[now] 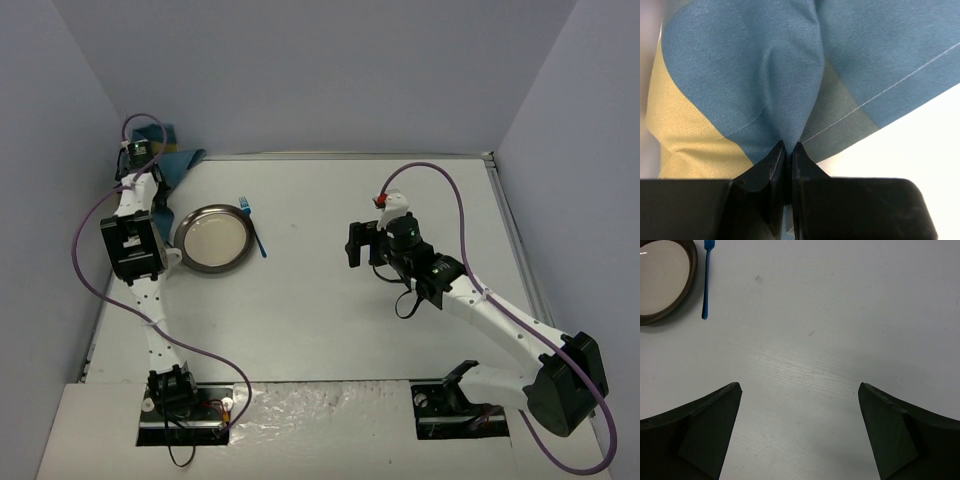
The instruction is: Set the dinner table for one person
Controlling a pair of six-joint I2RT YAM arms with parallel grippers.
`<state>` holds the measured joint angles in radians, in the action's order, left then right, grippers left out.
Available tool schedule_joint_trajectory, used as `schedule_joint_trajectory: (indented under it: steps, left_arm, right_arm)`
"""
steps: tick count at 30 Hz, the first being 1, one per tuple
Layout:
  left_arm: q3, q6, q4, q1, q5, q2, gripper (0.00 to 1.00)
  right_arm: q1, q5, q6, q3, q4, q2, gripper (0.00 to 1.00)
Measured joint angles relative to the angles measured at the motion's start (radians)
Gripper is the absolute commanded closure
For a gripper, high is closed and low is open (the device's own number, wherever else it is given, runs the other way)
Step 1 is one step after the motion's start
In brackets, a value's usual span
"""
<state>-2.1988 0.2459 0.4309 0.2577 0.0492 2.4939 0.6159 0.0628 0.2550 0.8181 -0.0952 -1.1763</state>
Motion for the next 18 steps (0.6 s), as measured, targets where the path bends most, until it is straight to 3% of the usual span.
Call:
schedule_joint_trajectory:
  steps: [11,18]
  left_arm:
    - [-0.047,0.0,0.018,-0.002,-0.073,-0.103,1.0]
    - [-0.186,0.002,0.054,-0.072,-0.148,-0.335,1.0]
  right_arm:
    - [-0.001,0.0,0.001,0.0,0.0,0.038,0.0]
    - [-0.001,0.018,0.012,0.0,0.004,0.103,0.0]
